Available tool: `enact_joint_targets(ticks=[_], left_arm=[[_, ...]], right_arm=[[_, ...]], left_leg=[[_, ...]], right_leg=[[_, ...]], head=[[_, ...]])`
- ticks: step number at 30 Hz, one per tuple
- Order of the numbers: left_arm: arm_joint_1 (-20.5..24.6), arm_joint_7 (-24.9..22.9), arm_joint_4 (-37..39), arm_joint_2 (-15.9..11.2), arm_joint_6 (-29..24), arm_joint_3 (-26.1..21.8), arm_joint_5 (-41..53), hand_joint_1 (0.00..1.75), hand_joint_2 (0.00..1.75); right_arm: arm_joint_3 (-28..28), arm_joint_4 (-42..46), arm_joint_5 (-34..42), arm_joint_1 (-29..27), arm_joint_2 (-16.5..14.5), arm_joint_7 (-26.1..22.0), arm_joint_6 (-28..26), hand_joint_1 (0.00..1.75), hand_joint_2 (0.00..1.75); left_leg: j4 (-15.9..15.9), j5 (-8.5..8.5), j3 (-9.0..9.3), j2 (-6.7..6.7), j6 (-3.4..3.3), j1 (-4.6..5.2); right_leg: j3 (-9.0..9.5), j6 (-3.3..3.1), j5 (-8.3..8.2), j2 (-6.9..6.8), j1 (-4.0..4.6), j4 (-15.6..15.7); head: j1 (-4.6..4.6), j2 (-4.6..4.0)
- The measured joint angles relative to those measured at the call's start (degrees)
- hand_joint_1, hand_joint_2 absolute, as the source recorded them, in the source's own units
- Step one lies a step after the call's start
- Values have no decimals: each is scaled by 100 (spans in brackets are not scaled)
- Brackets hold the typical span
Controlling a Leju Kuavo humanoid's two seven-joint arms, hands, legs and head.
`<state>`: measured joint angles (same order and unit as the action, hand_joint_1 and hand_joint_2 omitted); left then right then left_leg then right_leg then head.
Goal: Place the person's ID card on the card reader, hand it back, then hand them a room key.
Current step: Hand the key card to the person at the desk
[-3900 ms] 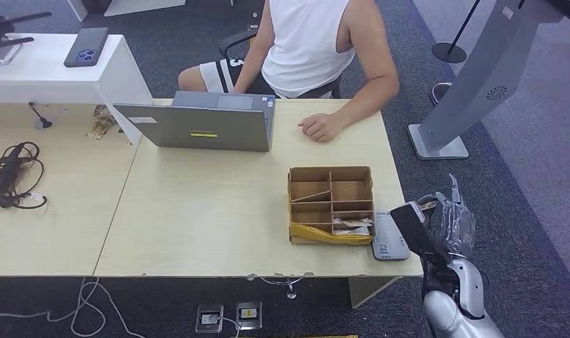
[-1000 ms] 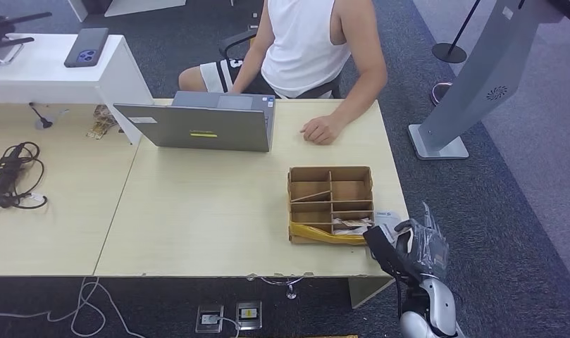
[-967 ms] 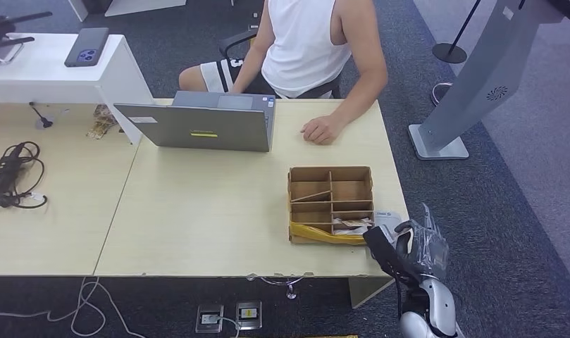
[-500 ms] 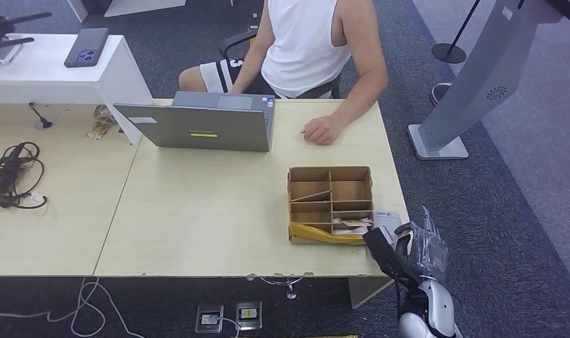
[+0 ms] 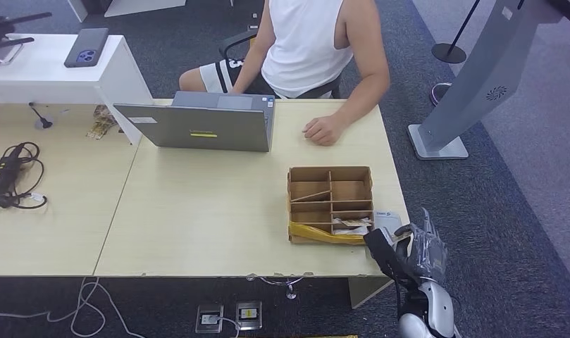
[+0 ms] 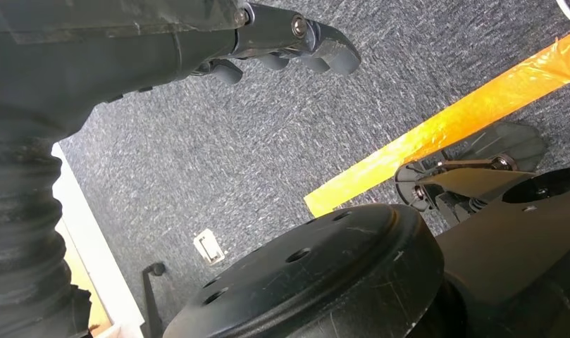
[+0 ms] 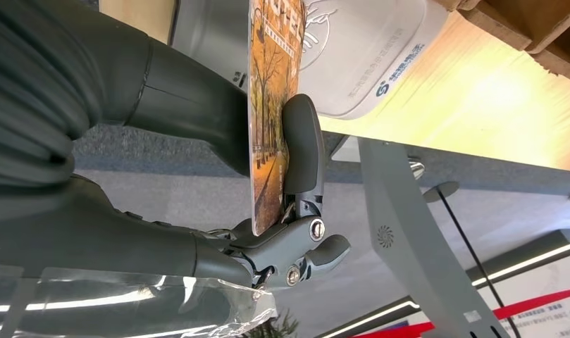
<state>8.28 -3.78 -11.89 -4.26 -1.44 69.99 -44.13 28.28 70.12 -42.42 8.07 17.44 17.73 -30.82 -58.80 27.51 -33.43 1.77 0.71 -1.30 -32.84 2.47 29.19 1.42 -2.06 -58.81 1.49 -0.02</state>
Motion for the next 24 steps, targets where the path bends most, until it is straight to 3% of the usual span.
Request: enact_joint_targets(ticks=[15,19,24], left_arm=[[0,1,-14,1,-2,0,58,0,175],[4,19,-15,11,-3,2,132,0,175],[14,21,-15,31,-9,3,155,0,175]], right_arm=[[24,-78,-12,135,22,-77,-263,175,175],[7,144,-335,657,192,52,-386,175,175],[-14,587,-556,1454,395,205,143,175,175]], left_leg=[[0,-1,-1,0,0,1],[-1,-3,2,-6,1,4],[-2,-7,2,-6,1,5]], right_leg=[[3,2,-2,0,-1,-1],[0,5,-6,9,-5,-2],[1,7,-9,12,-6,-4]], head=[[-1,0],[0,0],[-1,0]])
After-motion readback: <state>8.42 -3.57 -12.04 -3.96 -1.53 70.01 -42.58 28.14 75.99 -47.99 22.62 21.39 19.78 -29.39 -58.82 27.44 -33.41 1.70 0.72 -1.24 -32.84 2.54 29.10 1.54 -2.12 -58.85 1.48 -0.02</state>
